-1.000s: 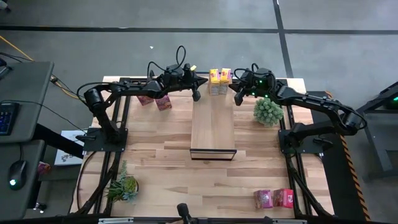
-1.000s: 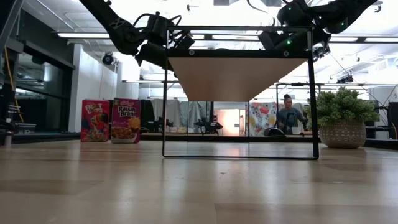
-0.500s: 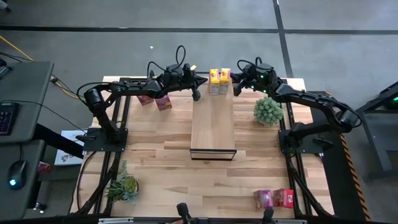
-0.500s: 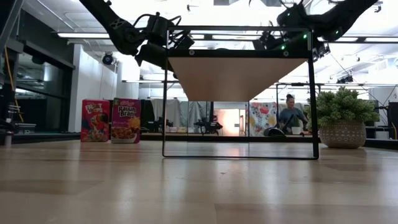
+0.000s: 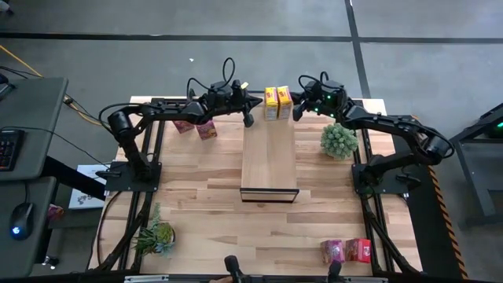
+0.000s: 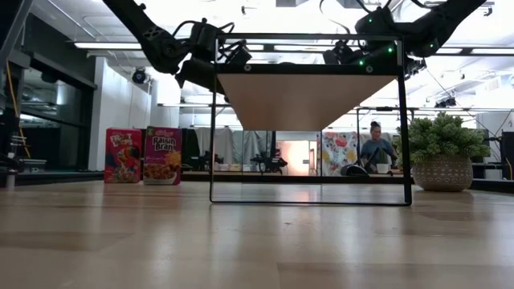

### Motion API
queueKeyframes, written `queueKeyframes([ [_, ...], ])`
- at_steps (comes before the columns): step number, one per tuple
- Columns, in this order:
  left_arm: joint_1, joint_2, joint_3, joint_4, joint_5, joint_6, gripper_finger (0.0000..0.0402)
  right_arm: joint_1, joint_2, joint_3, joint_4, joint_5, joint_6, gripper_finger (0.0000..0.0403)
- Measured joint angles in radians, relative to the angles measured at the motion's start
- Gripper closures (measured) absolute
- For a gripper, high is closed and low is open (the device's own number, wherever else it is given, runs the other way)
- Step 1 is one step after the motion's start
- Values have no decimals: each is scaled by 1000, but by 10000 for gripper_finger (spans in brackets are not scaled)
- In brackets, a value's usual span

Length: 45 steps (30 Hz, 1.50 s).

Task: Stack cereal on shelf
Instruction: Adjust the yellow cereals box on the shelf

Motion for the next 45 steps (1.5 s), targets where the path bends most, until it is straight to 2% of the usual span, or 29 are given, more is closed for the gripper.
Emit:
queueKeyframes([
  [7,0,34,0,11,2,2,402,-1,-21,0,-26,0,14,403],
  [12,0,37,0,20,9,1,401,-1,-80,0,-174,33,-7,403],
  [15,0,37,0,33,10,-5,401,0,-95,0,-222,18,2,403],
  [25,0,37,0,37,12,-8,401,52,-95,0,-196,-16,9,403],
  [40,-3,36,0,80,35,-8,402,63,-95,0,-184,-26,16,403],
  [45,7,21,0,55,-24,24,401,62,-97,0,-186,-23,-15,403],
])
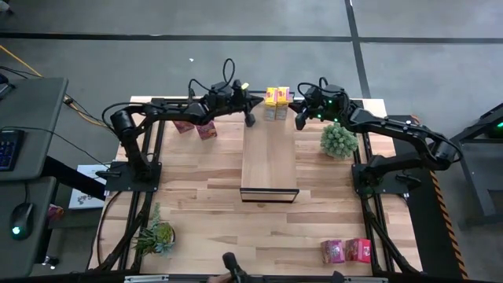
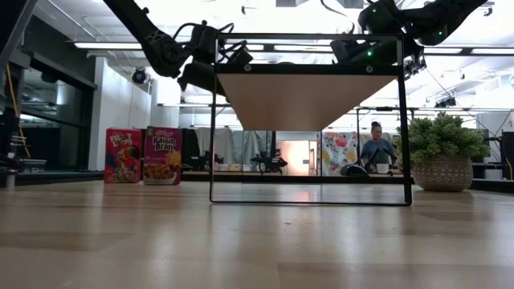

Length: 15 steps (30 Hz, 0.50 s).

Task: Stack cereal on shelf
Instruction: Adjust the yellow cereals box on the shelf, then put the top pink cereal box on the shelf

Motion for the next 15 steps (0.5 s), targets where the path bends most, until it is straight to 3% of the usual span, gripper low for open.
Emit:
queueKeyframes([
  [5,34,-122,0,-213,-36,59,401,-20,-55,0,-53,2,-31,403],
  [10,42,-381,0,-547,28,71,401,-33,-150,0,-130,5,-58,403],
  [15,2,-615,0,-867,-38,81,362,-33,-216,0,-150,5,-67,403],
])
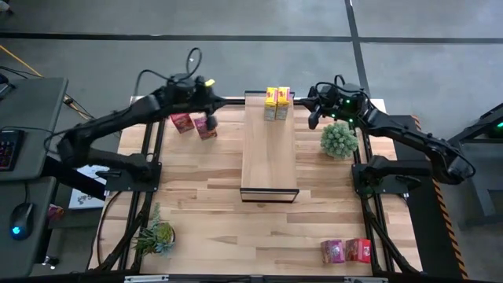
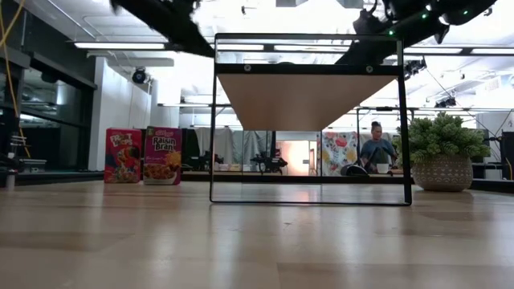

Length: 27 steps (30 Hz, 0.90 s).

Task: Stack cereal on shelf
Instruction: Put the top pink cereal box on the shelf

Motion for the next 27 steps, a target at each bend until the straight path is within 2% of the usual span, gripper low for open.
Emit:
queueKeyframes([
  [3,-27,-79,0,-131,-94,1,311,0,-14,0,2,0,-12,403],
  [6,-41,-99,0,-238,-184,-4,244,0,-11,0,1,0,-14,403],
  [11,-40,-36,0,-333,-325,1,131,0,3,0,1,0,-13,403],
  [14,-17,41,39,-432,-359,62,86,0,3,0,1,0,-12,403],
  [16,3,101,75,-524,-356,85,73,0,3,0,0,0,-13,403],
  [19,34,173,104,-620,-295,97,70,0,3,0,0,0,-14,403],
  [27,113,196,113,-574,-137,120,70,0,3,0,0,0,-14,402],
])
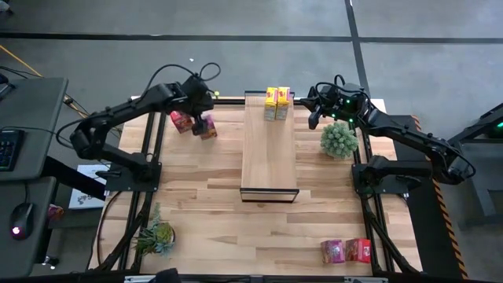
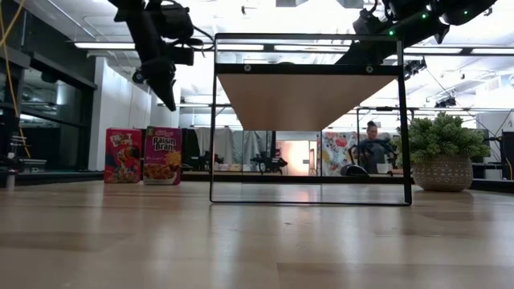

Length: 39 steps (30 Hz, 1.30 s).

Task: Stack cereal on shelf
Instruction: Put the top pink cereal box on the shelf

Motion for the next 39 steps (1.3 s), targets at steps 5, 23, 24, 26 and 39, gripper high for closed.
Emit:
queueKeyframes([
  [5,61,0,-10,21,94,-12,69,0,0,0,-3,0,0,402],
  [23,116,111,-29,58,141,-59,69,0,0,0,-4,0,0,402],
  [24,116,112,-29,57,144,-59,69,0,0,0,-3,0,0,402],
  [26,116,112,-29,53,155,-59,69,0,0,0,-4,0,0,402],
  [39,96,115,-29,-7,121,-57,69,0,0,0,-3,0,3,402],
])
